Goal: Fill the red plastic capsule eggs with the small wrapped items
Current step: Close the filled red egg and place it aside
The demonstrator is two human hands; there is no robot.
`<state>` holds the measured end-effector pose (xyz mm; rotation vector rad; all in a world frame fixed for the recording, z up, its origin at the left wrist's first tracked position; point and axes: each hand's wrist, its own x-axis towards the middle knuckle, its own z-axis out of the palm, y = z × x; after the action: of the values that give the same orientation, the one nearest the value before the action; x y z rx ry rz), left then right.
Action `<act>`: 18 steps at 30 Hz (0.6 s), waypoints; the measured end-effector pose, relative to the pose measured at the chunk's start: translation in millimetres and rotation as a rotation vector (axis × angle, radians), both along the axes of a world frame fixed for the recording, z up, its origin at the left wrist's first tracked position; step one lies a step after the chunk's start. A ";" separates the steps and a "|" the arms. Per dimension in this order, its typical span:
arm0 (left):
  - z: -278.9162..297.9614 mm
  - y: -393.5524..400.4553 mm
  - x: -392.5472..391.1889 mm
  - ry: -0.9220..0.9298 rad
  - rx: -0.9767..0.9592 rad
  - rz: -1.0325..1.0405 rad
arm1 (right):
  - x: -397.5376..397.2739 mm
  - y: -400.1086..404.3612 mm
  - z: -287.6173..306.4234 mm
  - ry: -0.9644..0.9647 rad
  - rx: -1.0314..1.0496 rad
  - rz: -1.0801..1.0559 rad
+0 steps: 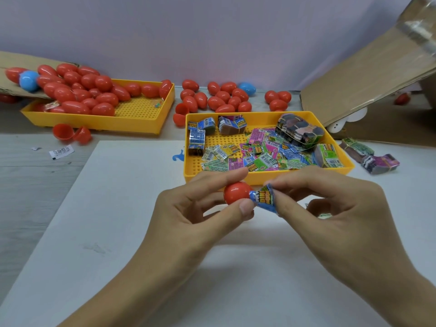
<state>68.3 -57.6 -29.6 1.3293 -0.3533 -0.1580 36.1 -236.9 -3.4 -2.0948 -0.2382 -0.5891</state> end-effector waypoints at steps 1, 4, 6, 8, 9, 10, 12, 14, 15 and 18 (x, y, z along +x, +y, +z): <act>-0.2 -0.2 -0.2 -0.014 0.020 0.009 | -0.3 0.4 -0.1 -0.007 -0.011 -0.002; -0.4 -0.6 -0.7 -0.055 0.064 0.028 | -2.0 1.6 1.7 -0.030 -0.031 0.009; -0.6 -0.9 -0.8 -0.067 0.072 0.035 | -2.5 2.3 3.7 -0.039 -0.049 0.025; -0.7 -0.5 -0.7 -0.071 0.078 0.037 | -2.0 2.1 4.9 -0.038 -0.081 0.038; -0.5 -0.1 -0.6 -0.073 0.081 0.036 | -1.6 1.9 4.9 -0.033 -0.104 0.041; 0.1 0.4 -0.5 -0.073 0.081 0.035 | -1.0 1.7 4.9 -0.024 -0.121 0.047; 2.4 1.0 -0.5 -0.061 0.070 0.028 | 0.1 0.8 4.6 0.001 -0.123 0.080; 3.6 1.0 -0.6 -0.049 0.057 0.018 | 0.1 0.9 4.7 0.046 -0.063 0.144; 4.1 0.6 -0.8 -0.046 0.054 0.016 | -0.4 1.4 4.7 0.085 -0.003 0.189; 3.7 -0.2 -1.3 -0.057 0.061 0.027 | -2.2 2.7 3.7 0.241 0.171 0.283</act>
<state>66.9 -57.8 -25.9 1.4007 -0.3816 -0.1094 33.8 -234.2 0.3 -1.9013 -0.3270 -0.1792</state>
